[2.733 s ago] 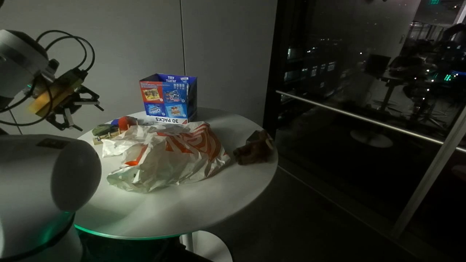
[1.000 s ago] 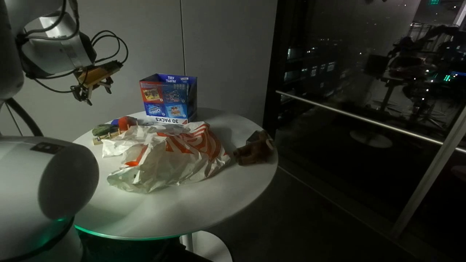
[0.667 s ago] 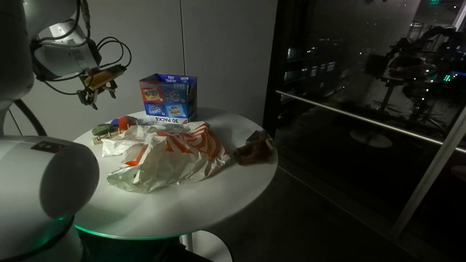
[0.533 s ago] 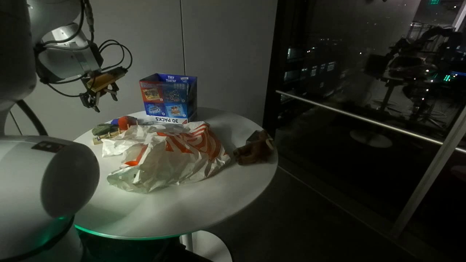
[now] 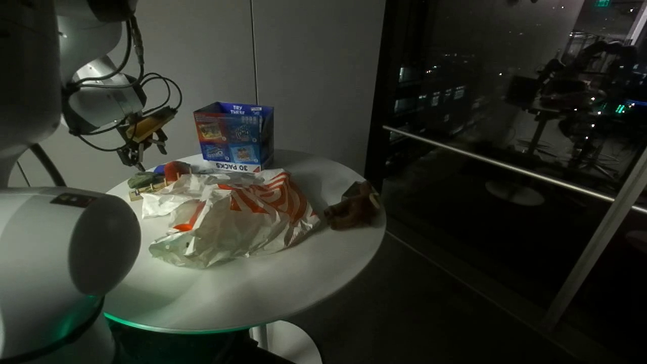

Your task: Lift the two small yellow containers with the purple and orange lid and the peach plush toy from the table and put them in the plastic

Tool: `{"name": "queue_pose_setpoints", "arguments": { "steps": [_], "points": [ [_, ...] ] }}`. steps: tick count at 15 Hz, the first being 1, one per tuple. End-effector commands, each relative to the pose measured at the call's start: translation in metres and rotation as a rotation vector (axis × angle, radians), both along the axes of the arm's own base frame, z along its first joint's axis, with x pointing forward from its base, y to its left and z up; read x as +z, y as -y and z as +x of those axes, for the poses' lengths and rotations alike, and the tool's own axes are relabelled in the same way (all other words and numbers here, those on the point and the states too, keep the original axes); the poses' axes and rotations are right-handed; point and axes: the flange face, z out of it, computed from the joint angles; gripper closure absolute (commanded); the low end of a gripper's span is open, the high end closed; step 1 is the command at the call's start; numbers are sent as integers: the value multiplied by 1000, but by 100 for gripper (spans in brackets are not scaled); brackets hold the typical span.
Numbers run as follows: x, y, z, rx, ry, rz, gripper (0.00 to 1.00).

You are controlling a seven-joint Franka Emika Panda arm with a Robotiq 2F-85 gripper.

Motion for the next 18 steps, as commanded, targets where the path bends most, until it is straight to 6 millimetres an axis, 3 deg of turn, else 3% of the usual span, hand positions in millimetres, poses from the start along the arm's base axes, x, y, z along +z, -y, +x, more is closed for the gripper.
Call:
{"name": "queue_pose_setpoints", "arguments": {
  "steps": [1, 18],
  "points": [
    [2, -9, 11, -15, 66, -39, 0],
    [-18, -9, 41, -102, 54, -127, 0]
  ]
}}
